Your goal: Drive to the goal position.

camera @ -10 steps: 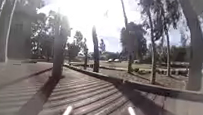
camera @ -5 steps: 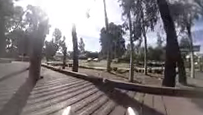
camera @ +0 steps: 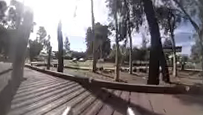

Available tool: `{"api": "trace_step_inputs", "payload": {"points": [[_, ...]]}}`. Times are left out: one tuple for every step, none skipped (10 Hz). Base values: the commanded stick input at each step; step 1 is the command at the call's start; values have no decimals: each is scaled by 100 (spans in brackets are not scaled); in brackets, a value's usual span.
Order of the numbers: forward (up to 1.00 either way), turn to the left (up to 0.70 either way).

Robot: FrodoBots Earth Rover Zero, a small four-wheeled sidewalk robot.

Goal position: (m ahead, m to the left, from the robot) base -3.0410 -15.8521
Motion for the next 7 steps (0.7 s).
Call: {"api": "trace_step_inputs", "payload": {"points": [[0, -70], [0, -70], [0, -70], [0, -70], [0, -70], [0, -70], [0, -70]]}}
